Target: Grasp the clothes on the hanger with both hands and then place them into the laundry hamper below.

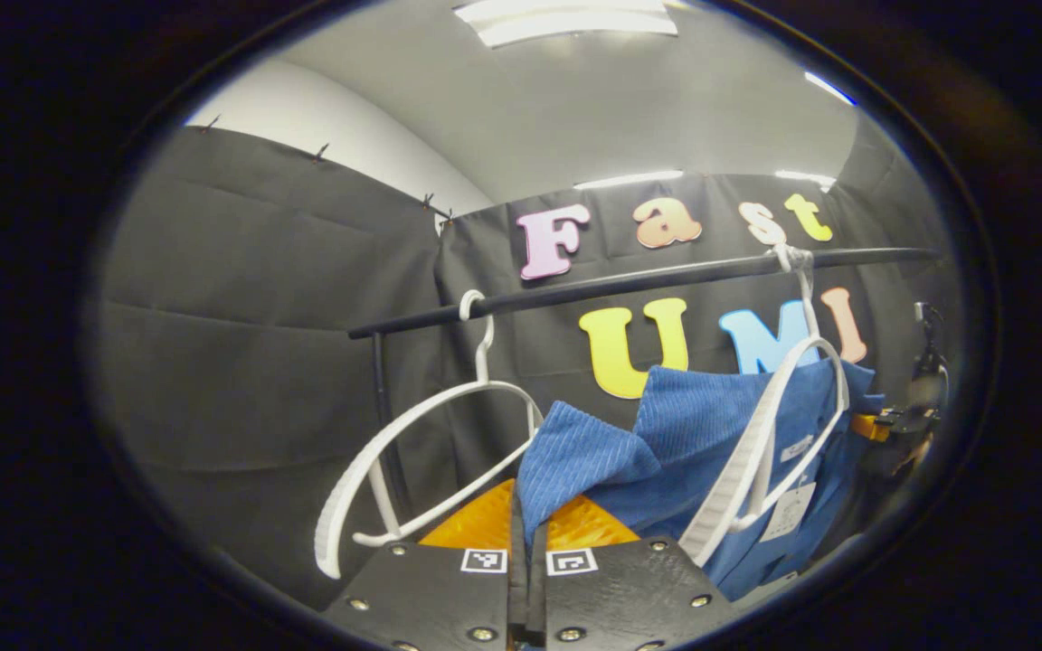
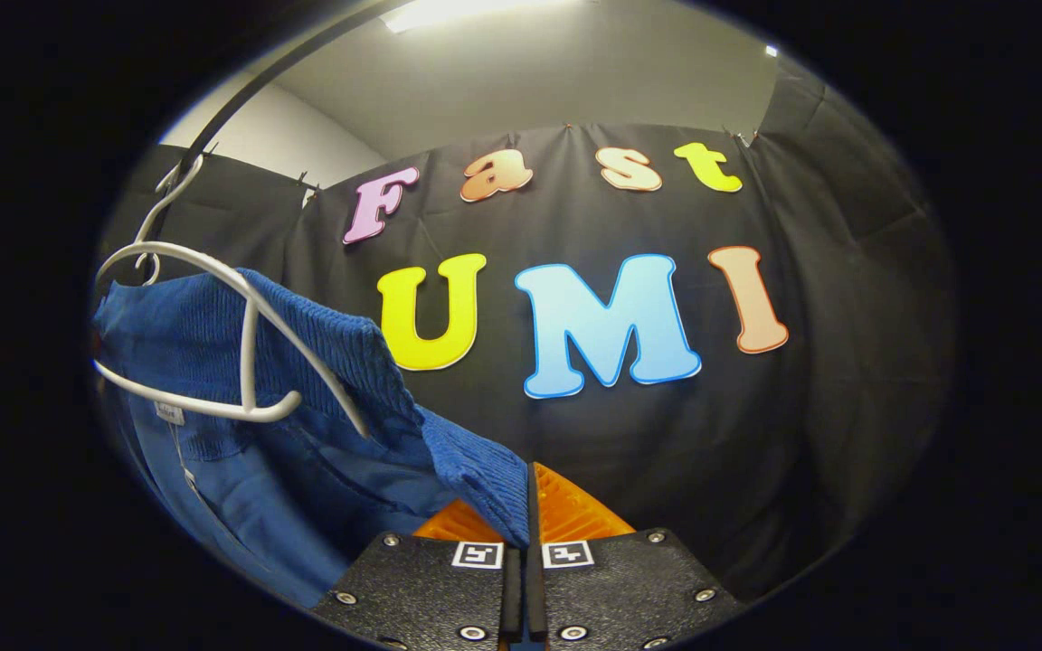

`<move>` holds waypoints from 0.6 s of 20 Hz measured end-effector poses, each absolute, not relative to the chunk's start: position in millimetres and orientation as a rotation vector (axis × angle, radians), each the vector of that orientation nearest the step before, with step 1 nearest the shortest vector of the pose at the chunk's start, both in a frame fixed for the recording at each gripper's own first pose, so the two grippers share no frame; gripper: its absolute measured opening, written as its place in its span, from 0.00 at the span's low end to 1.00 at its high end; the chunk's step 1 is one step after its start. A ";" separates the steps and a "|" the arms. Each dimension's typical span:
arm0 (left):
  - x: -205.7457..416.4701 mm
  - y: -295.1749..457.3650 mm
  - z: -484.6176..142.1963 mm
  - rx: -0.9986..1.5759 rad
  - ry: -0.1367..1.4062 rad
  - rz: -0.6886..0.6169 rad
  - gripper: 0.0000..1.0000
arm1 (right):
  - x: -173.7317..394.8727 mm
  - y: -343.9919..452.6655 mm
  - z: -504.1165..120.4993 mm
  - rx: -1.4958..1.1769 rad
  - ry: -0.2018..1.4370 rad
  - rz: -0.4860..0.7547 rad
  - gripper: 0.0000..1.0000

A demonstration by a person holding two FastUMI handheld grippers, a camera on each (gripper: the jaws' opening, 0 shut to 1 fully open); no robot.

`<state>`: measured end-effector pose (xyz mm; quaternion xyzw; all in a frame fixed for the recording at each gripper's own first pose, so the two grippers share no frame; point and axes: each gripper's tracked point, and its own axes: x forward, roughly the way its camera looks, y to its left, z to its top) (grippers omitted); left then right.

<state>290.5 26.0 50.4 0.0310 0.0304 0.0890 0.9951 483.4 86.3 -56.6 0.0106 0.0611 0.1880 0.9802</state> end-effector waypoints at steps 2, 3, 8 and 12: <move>292.8 28.6 35.2 0.020 0.083 0.183 0.01 | 489.3 92.0 -64.7 0.018 0.148 0.371 0.02; 295.5 29.4 27.6 0.003 0.093 0.185 0.01 | 493.1 90.9 -68.4 0.005 0.162 0.358 0.01; 293.5 24.2 -21.7 -0.016 0.158 0.190 0.05 | 481.6 92.5 -110.1 -0.005 0.246 0.367 0.02; 274.0 14.4 -49.0 -0.034 0.186 0.163 0.01 | 456.1 85.9 -131.9 -0.031 0.280 0.377 0.02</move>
